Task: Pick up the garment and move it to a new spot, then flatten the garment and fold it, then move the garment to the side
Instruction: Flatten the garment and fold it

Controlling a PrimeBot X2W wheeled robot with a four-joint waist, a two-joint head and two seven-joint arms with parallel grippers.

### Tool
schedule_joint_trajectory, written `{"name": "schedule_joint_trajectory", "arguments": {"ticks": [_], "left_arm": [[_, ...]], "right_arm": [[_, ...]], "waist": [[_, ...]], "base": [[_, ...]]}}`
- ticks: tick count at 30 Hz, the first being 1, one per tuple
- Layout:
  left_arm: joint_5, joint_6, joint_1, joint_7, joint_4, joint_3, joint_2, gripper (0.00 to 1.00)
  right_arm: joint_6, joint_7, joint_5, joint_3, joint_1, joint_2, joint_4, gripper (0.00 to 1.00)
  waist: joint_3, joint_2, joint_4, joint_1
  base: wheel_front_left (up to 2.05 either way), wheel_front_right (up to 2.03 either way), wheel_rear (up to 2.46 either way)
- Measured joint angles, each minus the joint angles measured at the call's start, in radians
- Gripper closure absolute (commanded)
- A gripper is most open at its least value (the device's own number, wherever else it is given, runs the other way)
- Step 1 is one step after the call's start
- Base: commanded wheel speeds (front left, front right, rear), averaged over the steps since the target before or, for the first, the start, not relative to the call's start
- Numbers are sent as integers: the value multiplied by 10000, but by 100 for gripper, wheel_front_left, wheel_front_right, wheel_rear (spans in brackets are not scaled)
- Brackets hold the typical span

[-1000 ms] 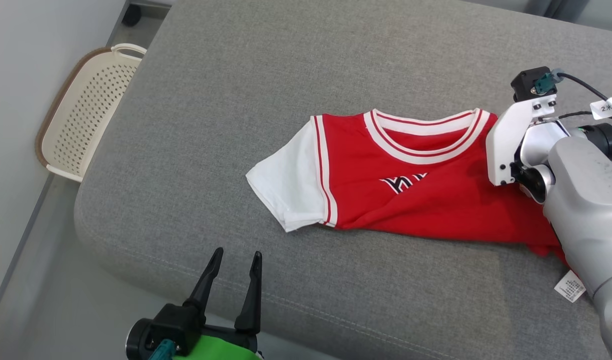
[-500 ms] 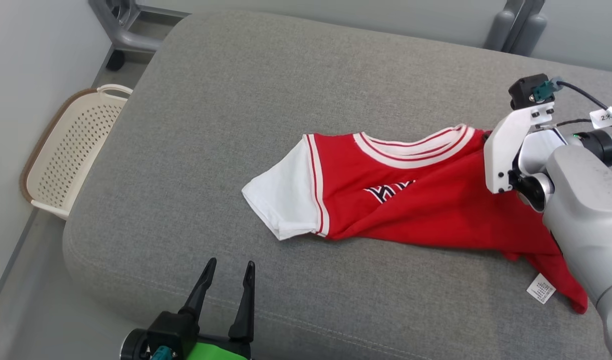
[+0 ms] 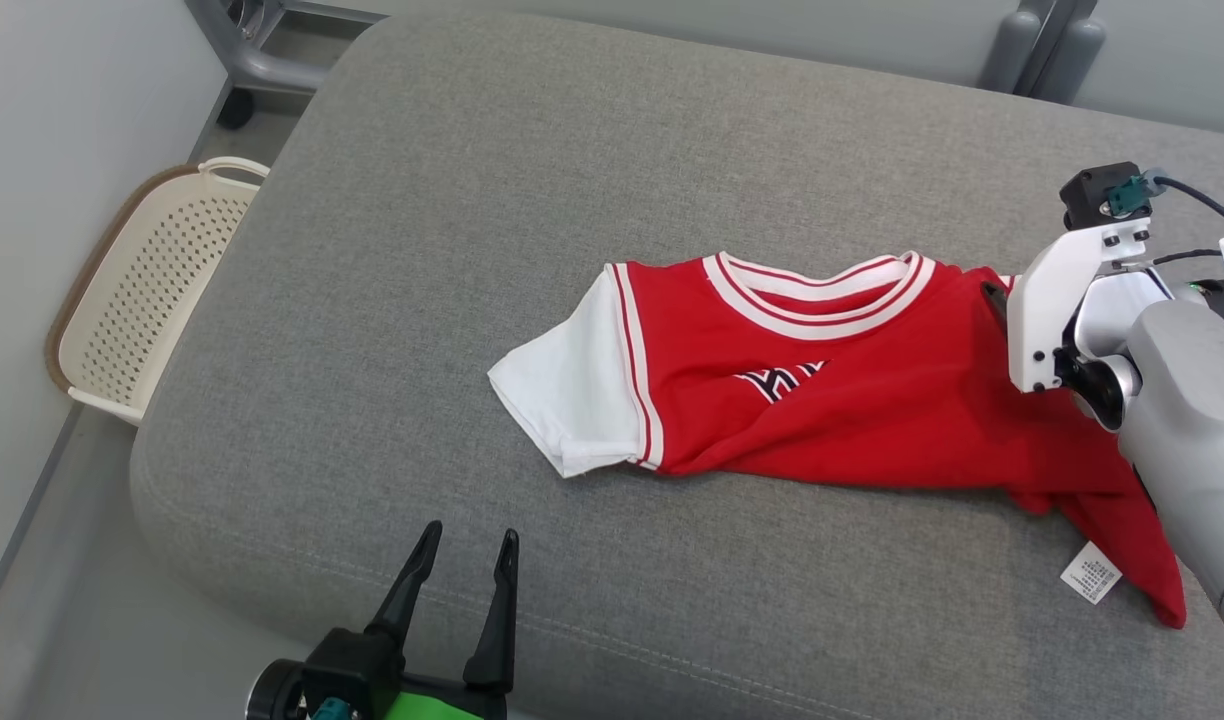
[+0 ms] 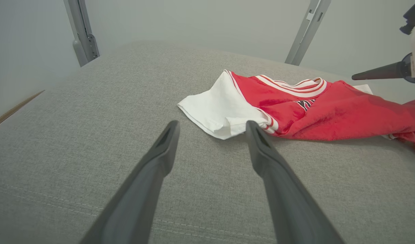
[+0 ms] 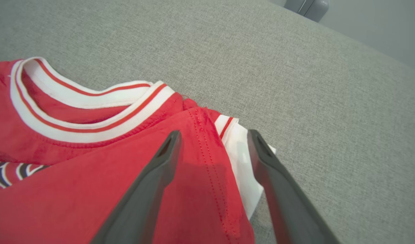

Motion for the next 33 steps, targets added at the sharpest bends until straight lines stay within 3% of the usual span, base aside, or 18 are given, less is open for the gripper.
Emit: {"name": "schedule_joint_trajectory", "arguments": {"ticks": [9,10,12,13,19,21,33], "left_arm": [[75,-8,-68,0,-63,-205,-2,0],[75,-10,-97,0,-65,-219,-2,0],[73,-10,-161,0,-59,-247,-2,0],[73,-10,-185,0,-59,-265,-2,0],[19,6,-290,0,-4,-330,-4,0],[-6,19,-338,0,15,-336,-6,0],[-21,105,-391,0,132,-211,-10,0]], "right_arm": [[0,-119,-40,-150,-402,19,669,0],[0,-130,-36,-150,-421,19,706,4],[0,-174,-35,-134,-453,21,794,29],[0,-174,-35,-121,-473,29,830,50],[0,-253,0,61,-576,117,894,96],[0,-309,2,161,-583,123,861,100],[0,-930,435,754,-590,107,-35,100]], "waist": [[478,0,363,0],[530,0,400,0],[638,0,457,0],[690,0,478,0],[882,0,517,0],[880,0,479,0],[468,0,122,0]], "base": [[0,0,0],[0,0,0],[0,0,0],[0,0,0],[0,0,0],[0,0,0],[0,0,0]]}}
